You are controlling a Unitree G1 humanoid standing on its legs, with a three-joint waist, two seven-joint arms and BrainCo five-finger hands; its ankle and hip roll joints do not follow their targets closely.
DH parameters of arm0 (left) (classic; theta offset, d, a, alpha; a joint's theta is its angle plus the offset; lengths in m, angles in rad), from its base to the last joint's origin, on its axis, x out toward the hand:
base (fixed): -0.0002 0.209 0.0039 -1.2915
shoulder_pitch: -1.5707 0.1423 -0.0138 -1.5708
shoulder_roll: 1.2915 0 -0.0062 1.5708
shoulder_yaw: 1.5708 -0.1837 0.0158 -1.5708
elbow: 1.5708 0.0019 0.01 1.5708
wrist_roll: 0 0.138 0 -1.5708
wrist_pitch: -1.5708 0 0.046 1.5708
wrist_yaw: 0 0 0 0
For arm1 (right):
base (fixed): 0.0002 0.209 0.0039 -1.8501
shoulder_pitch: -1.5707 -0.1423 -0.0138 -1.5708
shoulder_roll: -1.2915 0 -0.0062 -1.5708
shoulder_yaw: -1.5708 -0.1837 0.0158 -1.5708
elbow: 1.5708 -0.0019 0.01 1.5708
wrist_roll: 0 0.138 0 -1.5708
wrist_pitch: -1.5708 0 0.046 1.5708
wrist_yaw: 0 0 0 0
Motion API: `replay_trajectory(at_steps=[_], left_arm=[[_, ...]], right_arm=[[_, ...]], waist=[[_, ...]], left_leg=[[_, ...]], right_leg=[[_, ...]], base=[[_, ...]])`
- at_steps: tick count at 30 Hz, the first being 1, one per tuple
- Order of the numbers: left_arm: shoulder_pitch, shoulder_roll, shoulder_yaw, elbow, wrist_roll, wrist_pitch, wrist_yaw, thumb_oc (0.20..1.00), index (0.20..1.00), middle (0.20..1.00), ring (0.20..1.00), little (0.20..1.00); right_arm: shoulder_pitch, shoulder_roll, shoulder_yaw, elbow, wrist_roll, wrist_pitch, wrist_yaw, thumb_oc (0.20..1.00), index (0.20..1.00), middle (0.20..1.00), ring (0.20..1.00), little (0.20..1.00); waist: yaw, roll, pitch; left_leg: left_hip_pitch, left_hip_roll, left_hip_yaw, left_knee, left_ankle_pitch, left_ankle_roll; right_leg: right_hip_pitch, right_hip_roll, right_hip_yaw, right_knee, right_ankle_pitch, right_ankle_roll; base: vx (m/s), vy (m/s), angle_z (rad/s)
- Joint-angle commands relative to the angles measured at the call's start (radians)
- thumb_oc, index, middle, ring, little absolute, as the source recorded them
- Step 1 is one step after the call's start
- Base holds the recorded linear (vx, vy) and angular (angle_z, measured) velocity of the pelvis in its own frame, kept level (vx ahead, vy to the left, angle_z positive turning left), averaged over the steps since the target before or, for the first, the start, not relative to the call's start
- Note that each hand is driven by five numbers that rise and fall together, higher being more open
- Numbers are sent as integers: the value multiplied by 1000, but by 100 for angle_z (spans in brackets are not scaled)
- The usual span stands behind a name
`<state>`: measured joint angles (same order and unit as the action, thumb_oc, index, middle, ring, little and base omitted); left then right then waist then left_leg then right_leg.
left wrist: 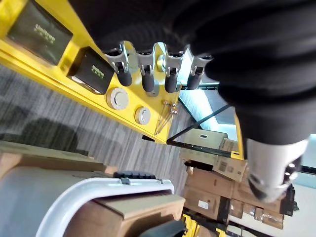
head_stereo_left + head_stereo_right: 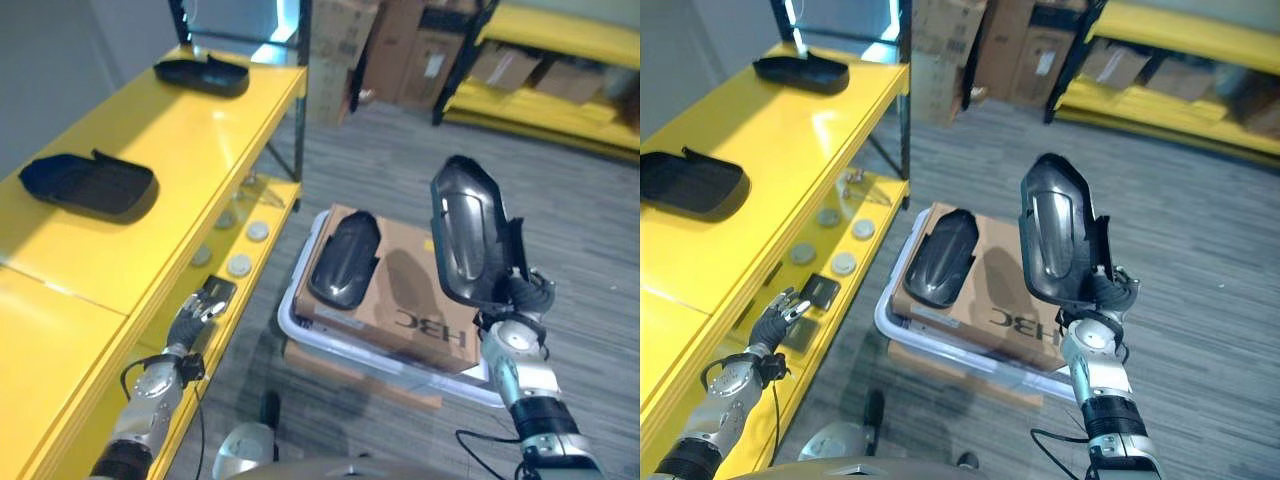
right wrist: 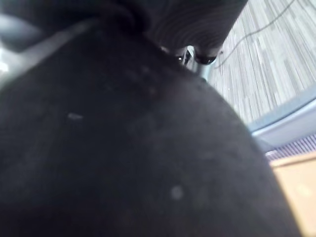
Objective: Move parts from the plastic box to the shelf.
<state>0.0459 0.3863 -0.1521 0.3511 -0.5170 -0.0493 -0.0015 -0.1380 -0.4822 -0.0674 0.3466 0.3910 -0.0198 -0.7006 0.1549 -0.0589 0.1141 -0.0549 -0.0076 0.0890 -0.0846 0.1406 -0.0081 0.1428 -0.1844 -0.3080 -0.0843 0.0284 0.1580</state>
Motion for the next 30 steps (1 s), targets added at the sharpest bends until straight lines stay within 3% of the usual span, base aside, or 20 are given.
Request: replay_trajectory(at_steps=[1,5,7,8,12,16,30], left_arm=[[-59,-9,-34,-22,-93,26,-54,1000,1000,1000,1000,1000],[-146,-15,-51,-166,-224,169,-108,1000,1000,1000,1000,1000],[-226,-42,-99,-189,-321,240,-97,1000,1000,1000,1000,1000],[-329,-100,-173,-166,-435,278,-60,1000,1000,1000,1000,1000],[-420,-164,-240,-118,-453,285,-44,1000,1000,1000,1000,1000],[-503,-243,-314,-56,-495,344,-6,1000,1000,1000,1000,1000],[-589,-291,-390,-13,-426,321,24,1000,1000,1000,1000,1000]], right_arm=[[-72,-90,-39,-52,-38,-65,14,200,200,200,200,200],[-90,-63,17,-153,-61,-51,65,200,200,200,200,200],[-128,-49,75,-153,-60,-44,99,200,200,200,200,200],[-188,-16,168,-128,-74,-23,130,200,200,200,200,200],[-245,31,266,-84,-66,-10,142,200,200,200,200,200],[-301,88,365,-24,-77,3,169,200,200,200,200,200],[-336,137,458,32,-71,14,183,200,200,200,200,200]], waist=[[42,61,-15],[19,65,-41],[2,66,-52],[-21,67,-64],[-40,66,-79],[-61,66,-90],[-82,70,-108]], left_leg=[[43,56,-10,36,-143,-25],[71,59,9,27,-145,-21],[81,61,21,25,-146,-21],[98,61,35,19,-149,-20],[103,61,44,17,-149,-18],[116,61,58,14,-153,-17],[121,56,72,14,-165,-16]], right_leg=[[-89,23,-9,9,11,2],[-76,24,2,4,12,2],[-72,26,10,5,11,2],[-66,27,21,6,8,2],[-69,27,30,6,8,2],[-66,27,44,5,8,4],[-75,26,51,6,4,10]], base=[[12,20,-15],[0,13,-13],[4,11,-2],[0,0,0],[10,10,-18],[16,5,-3],[8,5,-4]])
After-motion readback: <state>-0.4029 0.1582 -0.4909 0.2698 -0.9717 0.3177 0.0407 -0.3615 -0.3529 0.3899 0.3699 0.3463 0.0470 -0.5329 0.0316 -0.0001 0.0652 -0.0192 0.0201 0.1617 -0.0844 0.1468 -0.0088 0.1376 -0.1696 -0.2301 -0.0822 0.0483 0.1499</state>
